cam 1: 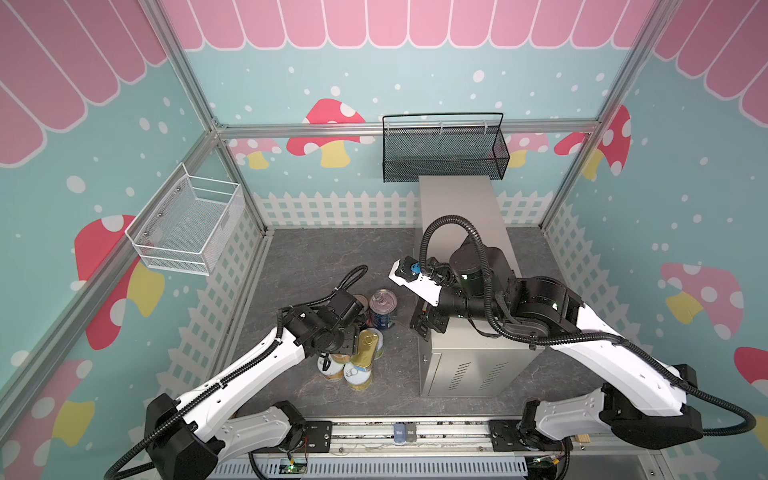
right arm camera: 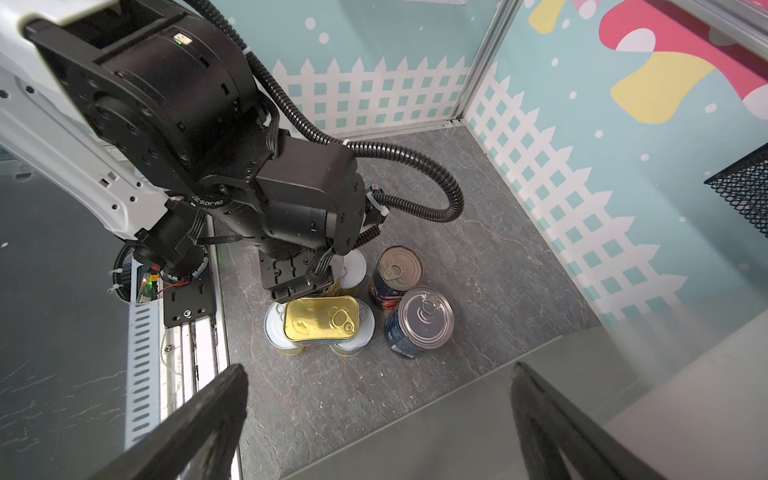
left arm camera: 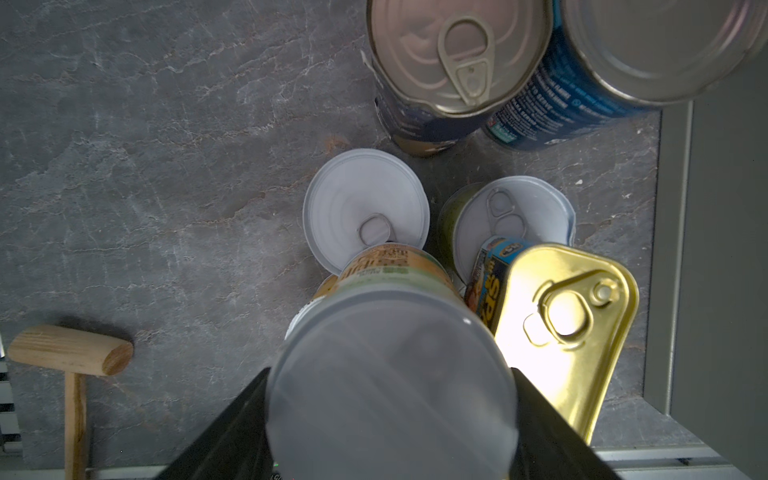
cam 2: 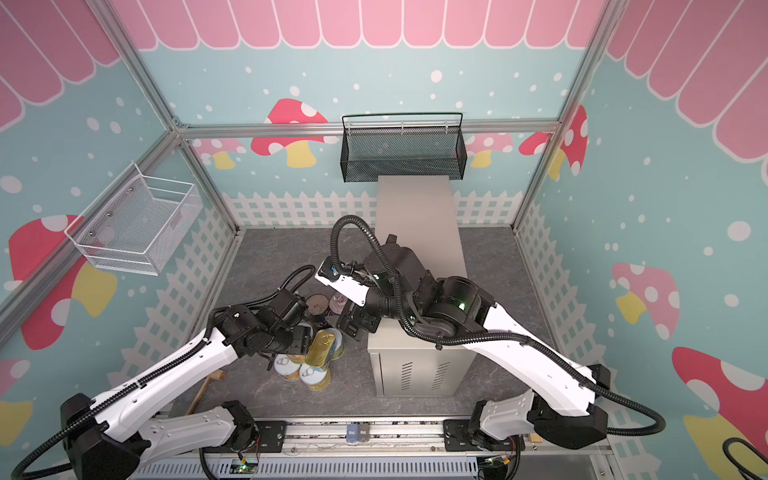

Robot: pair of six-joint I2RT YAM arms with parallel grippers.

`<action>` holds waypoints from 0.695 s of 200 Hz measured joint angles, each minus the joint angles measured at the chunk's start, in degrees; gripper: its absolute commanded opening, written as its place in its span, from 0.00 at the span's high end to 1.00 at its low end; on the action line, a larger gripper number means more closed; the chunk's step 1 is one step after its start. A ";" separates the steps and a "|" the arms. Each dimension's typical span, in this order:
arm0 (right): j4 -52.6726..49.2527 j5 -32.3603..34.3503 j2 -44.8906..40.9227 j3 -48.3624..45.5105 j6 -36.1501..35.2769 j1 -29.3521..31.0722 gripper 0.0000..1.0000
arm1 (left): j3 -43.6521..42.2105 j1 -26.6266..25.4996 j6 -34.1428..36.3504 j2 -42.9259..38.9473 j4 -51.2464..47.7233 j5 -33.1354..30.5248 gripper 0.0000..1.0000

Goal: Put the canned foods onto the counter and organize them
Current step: 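Grasp the tall white-lidded container with the left gripper and lift it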

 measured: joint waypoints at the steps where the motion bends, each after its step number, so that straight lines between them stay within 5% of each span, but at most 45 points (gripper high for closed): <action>1: 0.00 0.02 -0.02 -0.04 -0.02 0.00 0.01 | 0.00 0.00 0.00 0.00 0.00 0.00 0.67; 111: 3.02 -0.17 -0.63 -2.23 -1.27 0.04 0.01 | 0.37 -0.02 1.29 -1.09 -1.46 0.57 1.00; 139: 3.65 -1.29 -1.57 -3.23 -1.97 0.04 0.01 | 1.90 -0.02 1.53 -1.16 -2.54 -0.61 1.00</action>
